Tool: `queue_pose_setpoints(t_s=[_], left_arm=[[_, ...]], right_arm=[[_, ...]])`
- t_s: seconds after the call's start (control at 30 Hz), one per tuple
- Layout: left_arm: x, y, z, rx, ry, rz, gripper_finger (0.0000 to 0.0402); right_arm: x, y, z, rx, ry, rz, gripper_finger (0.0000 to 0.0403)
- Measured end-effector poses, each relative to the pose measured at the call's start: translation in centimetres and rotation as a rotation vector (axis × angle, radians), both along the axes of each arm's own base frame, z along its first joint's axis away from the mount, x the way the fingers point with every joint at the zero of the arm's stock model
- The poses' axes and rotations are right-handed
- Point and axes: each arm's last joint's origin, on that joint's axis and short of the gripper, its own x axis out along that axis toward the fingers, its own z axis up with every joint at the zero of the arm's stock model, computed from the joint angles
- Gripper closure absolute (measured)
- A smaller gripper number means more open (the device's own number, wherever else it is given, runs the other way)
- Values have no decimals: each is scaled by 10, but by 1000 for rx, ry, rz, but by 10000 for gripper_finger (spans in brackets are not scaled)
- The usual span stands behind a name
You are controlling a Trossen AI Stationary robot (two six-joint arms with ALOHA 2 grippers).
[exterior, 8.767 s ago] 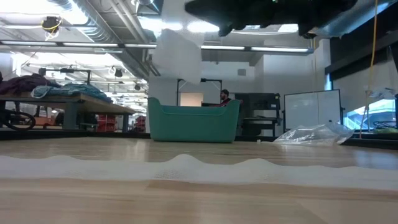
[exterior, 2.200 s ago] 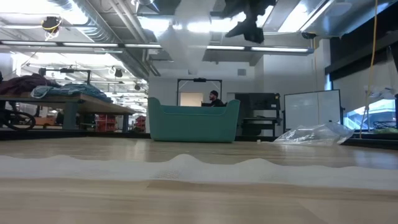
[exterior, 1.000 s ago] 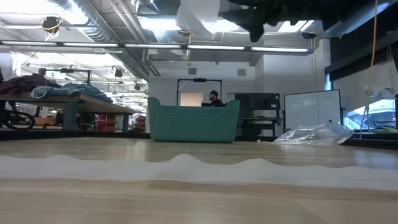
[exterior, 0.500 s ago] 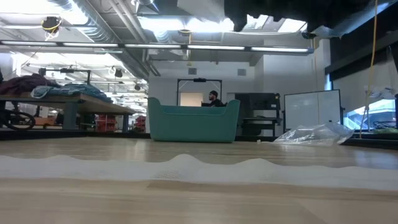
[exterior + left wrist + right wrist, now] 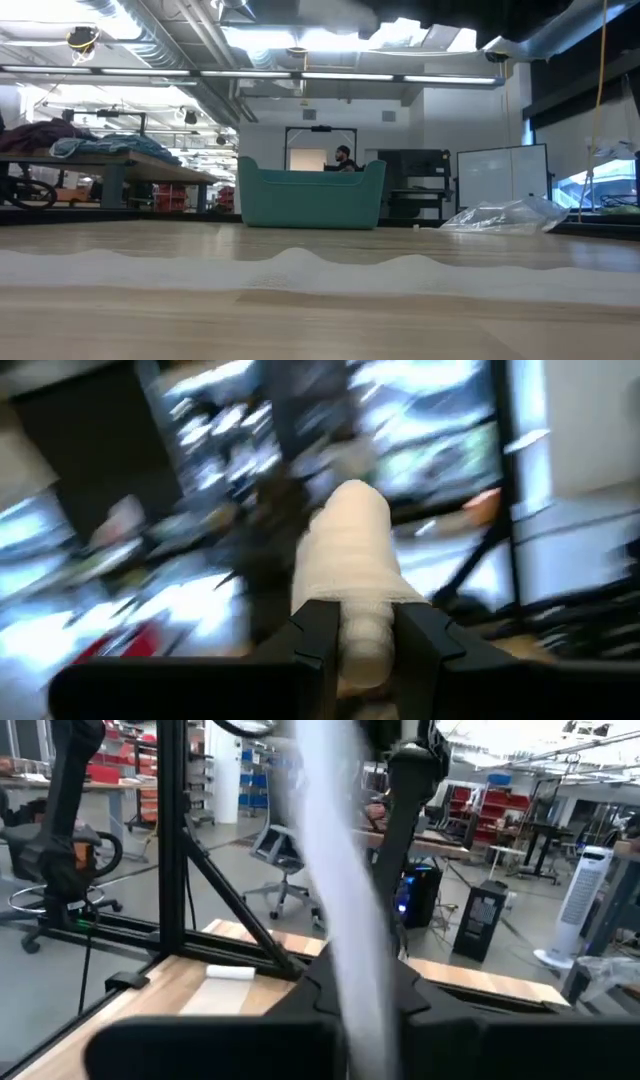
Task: Roll bandage
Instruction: Roll the top white bandage
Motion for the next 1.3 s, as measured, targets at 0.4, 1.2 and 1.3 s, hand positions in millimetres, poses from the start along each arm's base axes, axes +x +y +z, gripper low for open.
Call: queue_pose_setpoints(t_s=[0.4,1.2,1.3], left_arm=[[-2,-4,-1,48,9,24,347],[-4,-5,4,84,-29,27,347],[-6,-11,5,91,-35,11,347]], right_arm=[[0,2,1,99,37,65,358],[6,3,-29,17,231,103,281],[-5,2,-17,-8,262,98,281]])
